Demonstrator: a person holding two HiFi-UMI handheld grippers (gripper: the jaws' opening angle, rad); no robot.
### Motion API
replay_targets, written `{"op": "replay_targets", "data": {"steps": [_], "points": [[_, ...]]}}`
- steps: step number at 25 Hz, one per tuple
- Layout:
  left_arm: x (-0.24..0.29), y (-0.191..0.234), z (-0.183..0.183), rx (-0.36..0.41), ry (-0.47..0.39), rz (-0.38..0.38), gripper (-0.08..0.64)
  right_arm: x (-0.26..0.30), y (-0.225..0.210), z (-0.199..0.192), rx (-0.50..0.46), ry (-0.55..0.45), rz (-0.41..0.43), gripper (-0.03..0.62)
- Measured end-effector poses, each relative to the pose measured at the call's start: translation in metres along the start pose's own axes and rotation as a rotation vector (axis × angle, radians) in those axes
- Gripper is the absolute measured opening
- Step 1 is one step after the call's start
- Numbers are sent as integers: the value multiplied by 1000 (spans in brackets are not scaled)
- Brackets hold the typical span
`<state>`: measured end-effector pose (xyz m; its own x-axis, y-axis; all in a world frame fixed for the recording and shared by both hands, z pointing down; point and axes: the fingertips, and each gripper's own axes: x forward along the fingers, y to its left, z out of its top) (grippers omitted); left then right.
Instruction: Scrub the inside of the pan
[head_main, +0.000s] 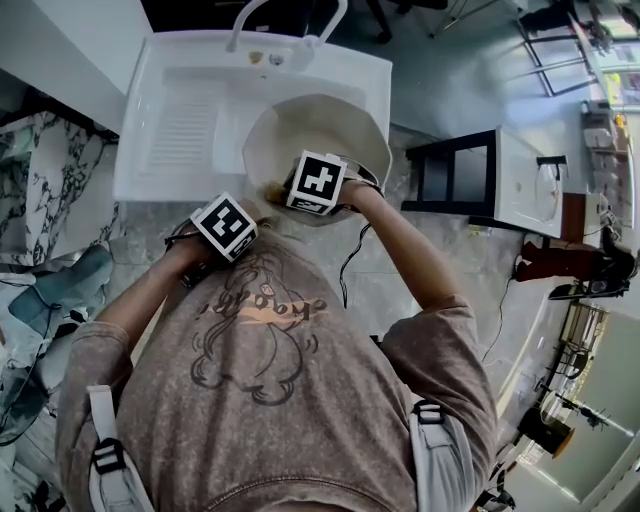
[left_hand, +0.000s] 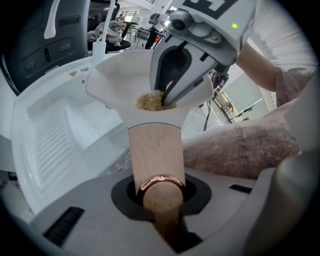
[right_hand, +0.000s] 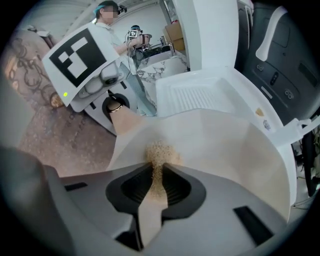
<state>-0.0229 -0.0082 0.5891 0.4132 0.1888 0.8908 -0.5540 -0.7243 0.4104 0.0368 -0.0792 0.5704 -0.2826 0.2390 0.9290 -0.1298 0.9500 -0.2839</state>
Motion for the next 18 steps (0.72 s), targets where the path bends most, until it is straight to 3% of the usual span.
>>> {"op": "replay_targets", "data": {"steps": [18], "points": [[0,-5,-3,-19,5,1,69,9,-84,48,22,-35,-197,75]]}}
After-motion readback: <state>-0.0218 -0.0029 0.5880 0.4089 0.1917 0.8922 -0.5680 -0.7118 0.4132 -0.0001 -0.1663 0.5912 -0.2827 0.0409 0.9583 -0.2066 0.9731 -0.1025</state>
